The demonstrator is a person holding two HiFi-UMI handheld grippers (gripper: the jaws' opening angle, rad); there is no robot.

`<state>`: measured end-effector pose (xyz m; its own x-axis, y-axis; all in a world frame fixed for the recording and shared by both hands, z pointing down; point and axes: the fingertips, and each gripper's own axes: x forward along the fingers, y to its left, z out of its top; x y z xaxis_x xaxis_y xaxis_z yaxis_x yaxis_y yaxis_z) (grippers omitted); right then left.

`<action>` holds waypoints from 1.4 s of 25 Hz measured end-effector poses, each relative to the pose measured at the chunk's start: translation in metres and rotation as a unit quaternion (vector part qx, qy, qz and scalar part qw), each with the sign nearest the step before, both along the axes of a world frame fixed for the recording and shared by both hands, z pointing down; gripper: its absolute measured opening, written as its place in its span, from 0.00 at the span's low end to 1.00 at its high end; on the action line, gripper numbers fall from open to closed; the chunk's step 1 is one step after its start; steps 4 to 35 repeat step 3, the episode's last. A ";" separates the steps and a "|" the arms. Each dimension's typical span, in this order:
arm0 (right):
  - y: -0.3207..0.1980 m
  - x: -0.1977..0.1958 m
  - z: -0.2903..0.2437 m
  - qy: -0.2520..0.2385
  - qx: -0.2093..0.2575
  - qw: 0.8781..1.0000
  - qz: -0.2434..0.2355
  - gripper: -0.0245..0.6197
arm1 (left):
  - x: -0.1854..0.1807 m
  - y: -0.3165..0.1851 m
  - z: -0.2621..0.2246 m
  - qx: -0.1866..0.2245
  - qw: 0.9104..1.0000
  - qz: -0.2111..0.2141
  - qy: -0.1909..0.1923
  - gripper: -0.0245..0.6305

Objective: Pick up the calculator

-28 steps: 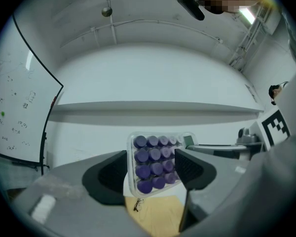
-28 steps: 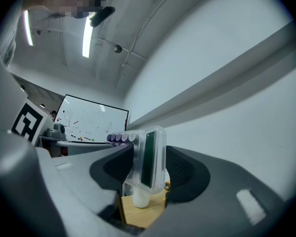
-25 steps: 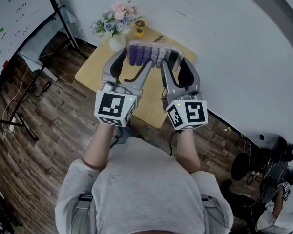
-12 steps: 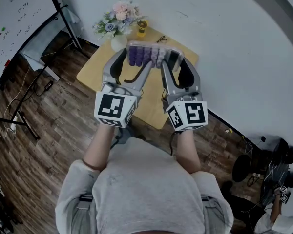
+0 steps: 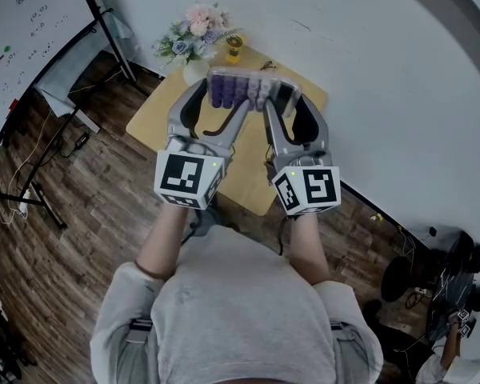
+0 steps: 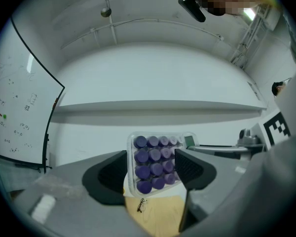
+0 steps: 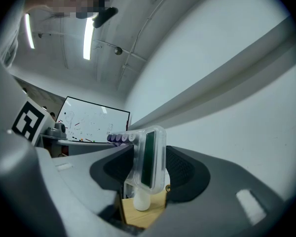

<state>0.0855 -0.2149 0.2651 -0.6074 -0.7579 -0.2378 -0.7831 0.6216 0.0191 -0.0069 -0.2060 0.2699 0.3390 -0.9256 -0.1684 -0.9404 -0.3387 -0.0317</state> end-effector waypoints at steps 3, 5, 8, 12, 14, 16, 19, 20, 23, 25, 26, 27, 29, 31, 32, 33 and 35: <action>-0.005 0.001 0.000 0.001 0.000 1.000 0.001 0.34 | 0.001 -0.005 0.000 0.000 1.000 0.000 0.000 0.50; -0.005 0.001 0.000 0.001 0.000 1.000 0.001 0.34 | 0.001 -0.005 0.000 0.000 1.000 0.000 0.000 0.50; -0.005 0.001 0.000 0.001 0.000 1.000 0.001 0.34 | 0.001 -0.005 0.000 0.000 1.000 0.000 0.000 0.50; -0.005 0.001 0.000 0.001 0.000 1.000 0.001 0.34 | 0.001 -0.005 0.000 0.000 1.000 0.000 0.000 0.50; -0.005 0.001 0.000 0.001 0.000 1.000 0.001 0.34 | 0.001 -0.005 0.000 0.000 1.000 0.000 0.000 0.50; -0.005 0.001 0.000 0.001 0.000 1.000 0.001 0.34 | 0.001 -0.005 0.000 0.000 1.000 0.000 0.000 0.50; -0.005 0.001 0.000 0.001 0.000 1.000 0.001 0.34 | 0.001 -0.005 0.000 0.000 1.000 0.000 0.000 0.50; -0.005 0.001 0.000 0.001 0.000 1.000 0.001 0.34 | 0.001 -0.005 0.000 0.000 1.000 0.000 0.000 0.50; -0.005 0.001 0.000 0.001 0.000 1.000 0.001 0.34 | 0.001 -0.005 0.000 0.000 1.000 0.000 0.000 0.50; -0.005 0.001 0.000 0.001 0.000 1.000 0.001 0.34 | 0.001 -0.005 0.000 0.000 1.000 0.000 0.000 0.50; -0.005 0.001 0.000 0.001 0.000 1.000 0.001 0.34 | 0.001 -0.005 0.000 0.000 1.000 0.000 0.000 0.50; -0.005 0.001 0.000 0.001 0.000 1.000 0.001 0.34 | 0.001 -0.005 0.000 0.000 1.000 0.000 0.000 0.50; -0.005 0.001 0.000 0.001 0.000 1.000 0.001 0.34 | 0.001 -0.005 0.000 0.000 1.000 0.000 0.000 0.50; -0.005 0.001 0.000 0.001 0.000 1.000 0.001 0.34 | 0.001 -0.005 0.000 0.000 1.000 0.000 0.000 0.50; -0.005 0.001 0.000 0.001 0.000 1.000 0.001 0.34 | 0.001 -0.005 0.000 0.000 1.000 0.000 0.000 0.50; -0.005 0.001 0.000 0.001 0.000 1.000 0.001 0.34 | 0.001 -0.005 0.000 0.000 1.000 0.000 0.000 0.50; -0.005 0.001 0.000 0.001 0.000 1.000 0.001 0.34 | 0.001 -0.005 0.000 0.000 1.000 0.000 0.000 0.50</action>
